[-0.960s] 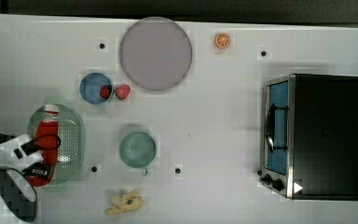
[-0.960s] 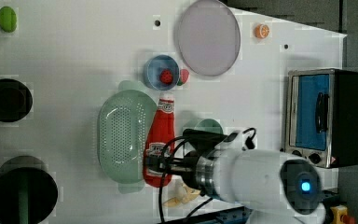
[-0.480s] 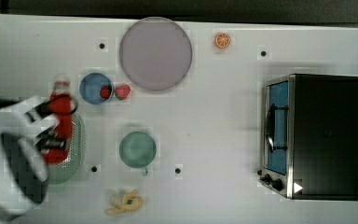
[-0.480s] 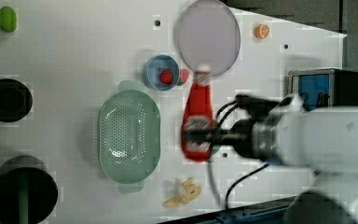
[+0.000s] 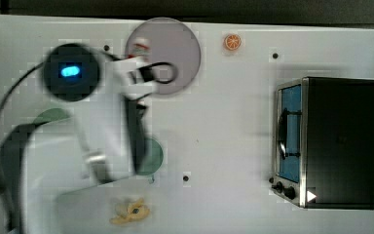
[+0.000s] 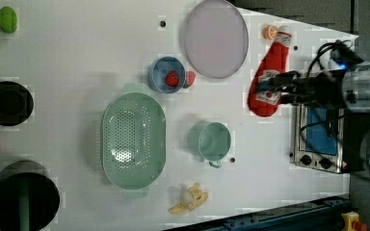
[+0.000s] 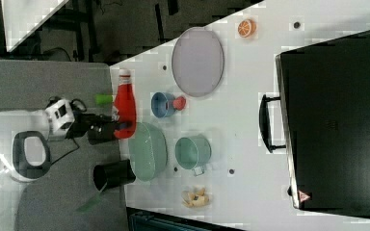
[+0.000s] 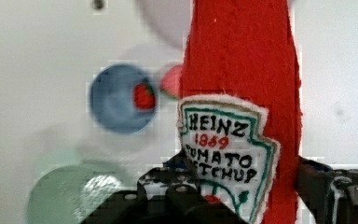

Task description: Pick ketchup from strainer and place it on the table

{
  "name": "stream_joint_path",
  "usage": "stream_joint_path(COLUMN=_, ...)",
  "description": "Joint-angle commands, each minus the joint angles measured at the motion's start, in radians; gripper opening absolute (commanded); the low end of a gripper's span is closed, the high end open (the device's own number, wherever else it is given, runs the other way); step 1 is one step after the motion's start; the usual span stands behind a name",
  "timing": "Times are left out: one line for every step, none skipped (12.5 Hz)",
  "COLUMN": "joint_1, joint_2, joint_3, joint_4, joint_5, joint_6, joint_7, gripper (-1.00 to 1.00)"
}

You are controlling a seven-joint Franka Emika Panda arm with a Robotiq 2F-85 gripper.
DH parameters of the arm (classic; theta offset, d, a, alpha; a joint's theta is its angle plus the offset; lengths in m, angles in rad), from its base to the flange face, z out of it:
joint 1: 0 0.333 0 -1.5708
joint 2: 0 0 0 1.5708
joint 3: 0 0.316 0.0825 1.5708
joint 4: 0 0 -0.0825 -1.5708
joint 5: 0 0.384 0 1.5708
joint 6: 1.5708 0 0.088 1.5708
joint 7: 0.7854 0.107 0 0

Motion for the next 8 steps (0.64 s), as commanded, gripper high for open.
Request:
stream_joint_path(joint_1=-0.04, joint_2=-0.015, joint_3=-0.084, joint_4=0.004, joint_5=0.005, joint_6=-0.011, joint_7=-0.165, gripper=0.22)
stream_joint_path(joint_1=-0.045, joint_2=-0.014, joint_3=-0.121, joint_4=-0.003, joint_5=0.005, joint_6=-0.011, joint_7=-0.199, gripper=0.22)
stream_joint_path(joint_1=-0.047, joint_2=-0.013, joint_3=-0.155, joint_4=-0.014, joint_5=0.005, joint_6=-0.011, joint_7=-0.223, gripper=0.22)
stream_joint_path(joint_1=-0.048, joint_2=-0.012, joint_3=-0.185, joint_4=-0.03, joint_5=0.005, joint_6=-0.011, joint_7=-0.229, gripper=0.22)
stream_joint_path(joint_1=-0.049, joint_2=-0.012, joint_3=-0.21, joint_4=-0.051, joint_5=0.005, joint_6=-0.01, joint_7=-0.229, gripper=0.22)
stream_joint_path(joint_1=-0.049, joint_2=-0.011, joint_3=-0.23, joint_4=-0.077, joint_5=0.005, joint_6=-0.01, joint_7=-0.229, gripper=0.22)
stream_joint_path(joint_1=-0.05, joint_2=-0.01, joint_3=-0.244, joint_4=-0.107, joint_5=0.004, joint_6=-0.009, joint_7=-0.229, gripper=0.22)
stream_joint_path(joint_1=-0.05, joint_2=-0.008, joint_3=-0.254, joint_4=-0.141, joint_5=0.004, joint_6=-0.001, joint_7=-0.229, gripper=0.22)
